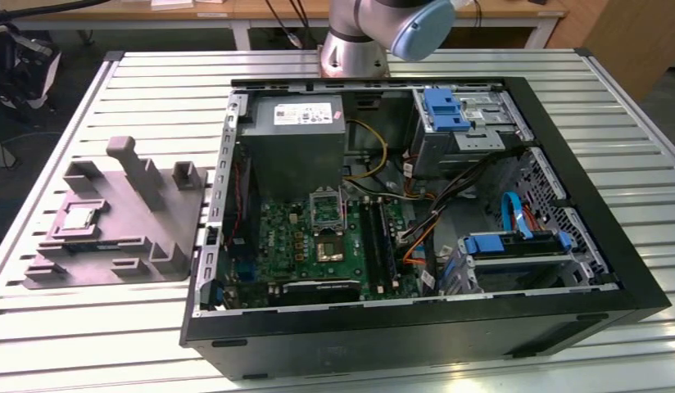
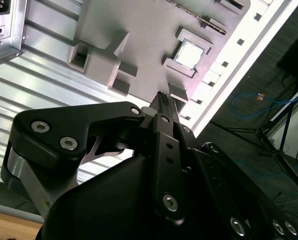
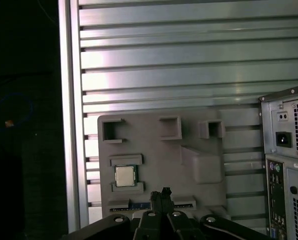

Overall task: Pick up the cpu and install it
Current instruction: 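Reach for the cpu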

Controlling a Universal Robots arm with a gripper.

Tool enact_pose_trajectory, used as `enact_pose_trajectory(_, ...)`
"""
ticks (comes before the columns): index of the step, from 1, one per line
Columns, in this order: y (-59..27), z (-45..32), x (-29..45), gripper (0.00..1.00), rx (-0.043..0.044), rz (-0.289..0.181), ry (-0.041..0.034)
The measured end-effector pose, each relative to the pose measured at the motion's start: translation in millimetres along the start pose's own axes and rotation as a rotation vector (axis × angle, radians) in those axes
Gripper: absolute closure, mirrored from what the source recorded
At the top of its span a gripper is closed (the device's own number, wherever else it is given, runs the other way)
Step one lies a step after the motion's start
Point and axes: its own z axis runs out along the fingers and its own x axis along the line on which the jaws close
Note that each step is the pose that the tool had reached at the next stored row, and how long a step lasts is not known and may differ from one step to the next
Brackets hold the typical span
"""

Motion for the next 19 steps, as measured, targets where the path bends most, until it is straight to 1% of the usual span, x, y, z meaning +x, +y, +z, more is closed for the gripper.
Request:
enact_pose_trajectory(5,-0.4,0.0,4.5,0.89,0.0000,0.000,-0.0001)
enact_pose_trajectory(9,-0.8,0.1,10.0,0.89,0.0000,0.000,-0.0001)
enact_pose_trajectory(19,-2.2,0.0,28.4,0.89,-0.0001,0.000,0.0000)
